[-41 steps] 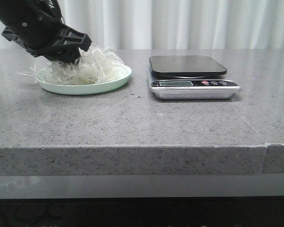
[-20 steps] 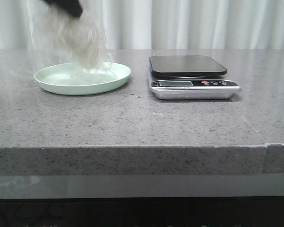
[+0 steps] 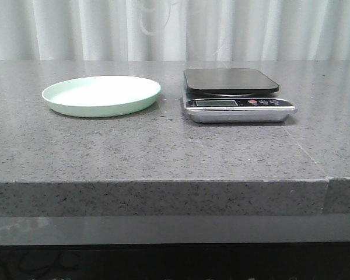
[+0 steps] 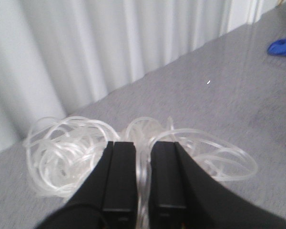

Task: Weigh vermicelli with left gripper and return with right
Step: 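Lift the vermicelli with the left gripper and drop it onto the scale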

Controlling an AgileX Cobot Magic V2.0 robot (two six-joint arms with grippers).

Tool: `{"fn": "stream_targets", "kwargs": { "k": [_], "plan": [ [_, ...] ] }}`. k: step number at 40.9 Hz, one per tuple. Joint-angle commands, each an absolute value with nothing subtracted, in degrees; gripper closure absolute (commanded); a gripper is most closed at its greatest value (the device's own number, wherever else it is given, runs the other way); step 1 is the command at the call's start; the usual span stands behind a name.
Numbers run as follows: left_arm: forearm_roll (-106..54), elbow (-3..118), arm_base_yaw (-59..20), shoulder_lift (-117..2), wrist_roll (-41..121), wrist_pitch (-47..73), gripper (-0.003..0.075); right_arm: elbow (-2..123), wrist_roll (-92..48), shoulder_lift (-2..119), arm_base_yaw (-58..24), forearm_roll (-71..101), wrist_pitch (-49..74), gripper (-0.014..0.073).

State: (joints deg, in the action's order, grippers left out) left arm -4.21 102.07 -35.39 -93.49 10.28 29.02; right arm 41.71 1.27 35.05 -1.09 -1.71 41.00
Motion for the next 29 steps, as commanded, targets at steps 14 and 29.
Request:
{"fn": "stream_targets", "kwargs": {
  "k": [14,29],
  "plan": [
    [-4.62,117.41,-39.45,-105.60,10.66,19.79,0.0577,43.12,1.04,35.51,-0.80,-1.69,37.54,0.0042],
    [-5.12,120.44,-39.61,-113.10,10.66,24.95,0.0566,43.12,1.04,35.51,-0.80,-1.69,37.54,0.0042]
  ]
}}
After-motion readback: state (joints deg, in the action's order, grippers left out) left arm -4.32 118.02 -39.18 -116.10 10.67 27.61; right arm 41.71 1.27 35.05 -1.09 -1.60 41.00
